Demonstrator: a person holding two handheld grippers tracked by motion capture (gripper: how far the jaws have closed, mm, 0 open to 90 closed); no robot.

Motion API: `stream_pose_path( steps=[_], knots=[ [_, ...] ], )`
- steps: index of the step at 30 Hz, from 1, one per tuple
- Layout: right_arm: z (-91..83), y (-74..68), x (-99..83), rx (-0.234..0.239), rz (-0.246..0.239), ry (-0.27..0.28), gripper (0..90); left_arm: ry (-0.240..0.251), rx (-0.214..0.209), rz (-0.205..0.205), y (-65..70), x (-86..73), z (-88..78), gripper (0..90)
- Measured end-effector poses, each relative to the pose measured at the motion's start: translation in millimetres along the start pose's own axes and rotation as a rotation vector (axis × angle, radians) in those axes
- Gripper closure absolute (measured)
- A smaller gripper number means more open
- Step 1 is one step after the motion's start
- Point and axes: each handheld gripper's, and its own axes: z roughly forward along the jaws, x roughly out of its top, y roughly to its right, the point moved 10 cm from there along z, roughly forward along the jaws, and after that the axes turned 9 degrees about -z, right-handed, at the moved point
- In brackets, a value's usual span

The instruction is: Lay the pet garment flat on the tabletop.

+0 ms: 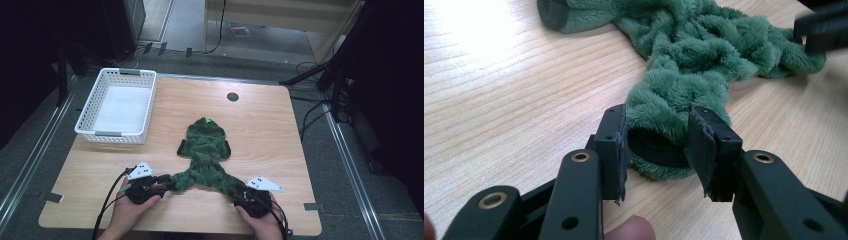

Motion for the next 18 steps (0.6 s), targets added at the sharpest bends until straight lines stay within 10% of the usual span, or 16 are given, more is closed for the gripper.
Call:
stream_pose_path(
  steps=[5,11,18],
  knots=[
    [17.8,8.1,72.2,-0.049,-0.01,0.083,60.1,-0.001,0.003,-0.008,-1.1,0.9,1.1,65.6],
    [98.6,17.6,149.5,-0.089,0.008,0.058,58.6,-0.005,0.021,0.012,-0.1,-0.6,0.9,71.1],
    [173.1,46.9,150.0,-0.219,0.152,-0.086,56.6,-0.007,0.044,0.0,-3.9,-0.5,0.5,80.8]
  ],
)
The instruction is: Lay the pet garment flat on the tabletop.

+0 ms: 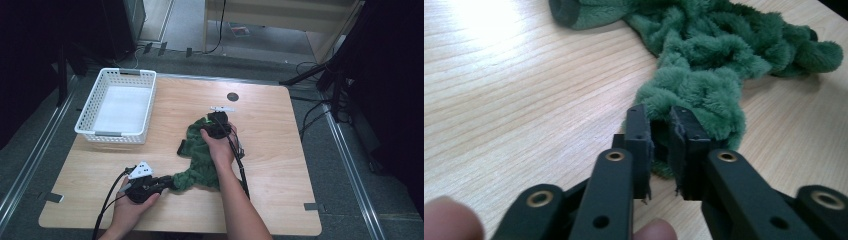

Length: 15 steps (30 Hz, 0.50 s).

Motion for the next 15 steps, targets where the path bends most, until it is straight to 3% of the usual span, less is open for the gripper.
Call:
stream_pose_path(
  steps=[6,10,15],
  knots=[
    [21.6,6.2,-10.7,-0.021,-0.079,-0.032,60.0,0.002,0.024,-0.016,-4.0,2.1,1.5,85.4],
    [29.3,11.8,-6.7,-0.019,-0.125,-0.002,60.8,0.046,0.024,-0.02,-3.5,6.8,0.3,81.9],
    [39.5,22.7,3.1,-0.02,-0.122,0.028,61.2,0.092,0.012,-0.023,-3.3,12.2,-2.1,79.8]
  ],
)
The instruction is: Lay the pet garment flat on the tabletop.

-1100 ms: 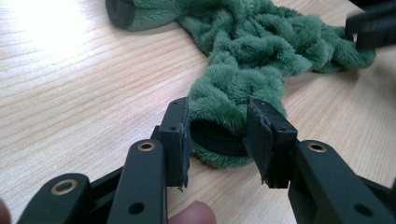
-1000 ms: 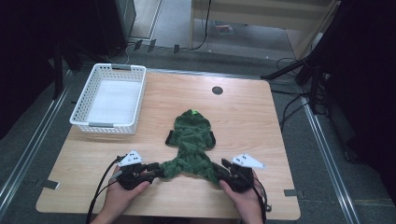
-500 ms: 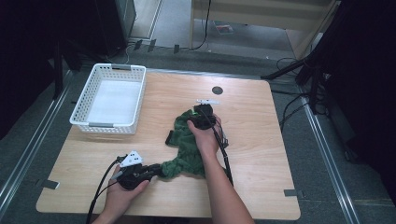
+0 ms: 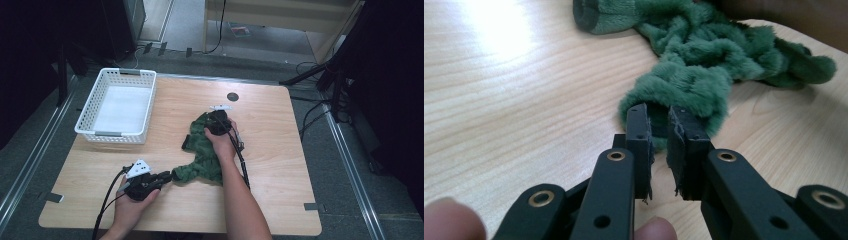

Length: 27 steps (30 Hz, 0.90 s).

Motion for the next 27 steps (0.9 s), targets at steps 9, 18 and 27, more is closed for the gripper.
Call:
stream_pose_path(
  steps=[9,18,27],
  knots=[
    [-30.4,1.1,10.1,0.04,-0.001,0.069,48.0,0.018,-0.016,0.001,1.7,2.0,0.3,56.4],
    [-99.1,2.0,-28.7,0.1,-0.072,0.068,49.6,-0.012,-0.07,0.053,26.8,-0.2,8.0,53.9],
    [-148.8,6.7,-92.8,0.147,-0.018,0.092,50.7,-0.087,-0.099,0.071,33.3,-12.5,14.5,57.2]
  ],
)
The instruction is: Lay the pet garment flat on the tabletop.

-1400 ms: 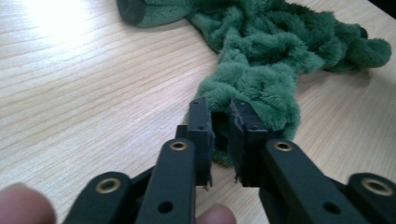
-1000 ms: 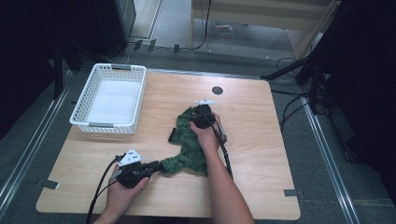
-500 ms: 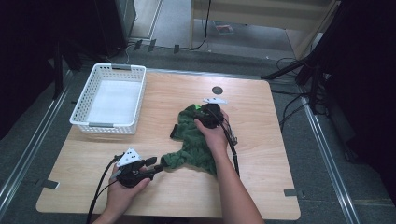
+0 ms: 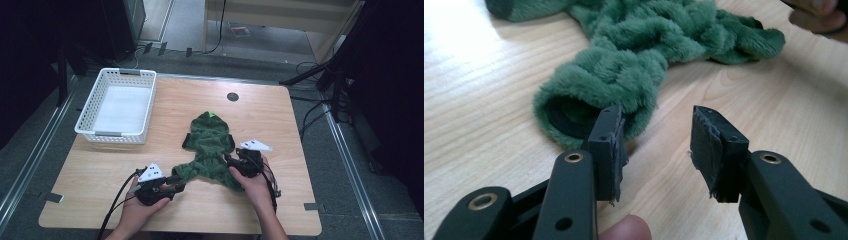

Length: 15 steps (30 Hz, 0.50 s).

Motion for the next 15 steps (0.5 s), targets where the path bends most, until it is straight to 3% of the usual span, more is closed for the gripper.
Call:
stream_pose_path(
  steps=[6,10,15],
  knots=[
    [-31.9,15.8,-27.2,-0.027,0.068,0.073,49.5,-0.004,-0.05,0.011,3.6,-2.0,-6.1,53.6],
    [-50.3,37.7,-46.3,-0.064,0.127,0.085,48.6,0.027,-0.035,0.006,-5.6,0.1,-19.9,49.3],
    [-68.0,64.4,-72.5,-0.122,0.166,0.084,47.2,0.113,0.018,-0.053,-33.5,6.2,-47.3,43.0]
  ],
)
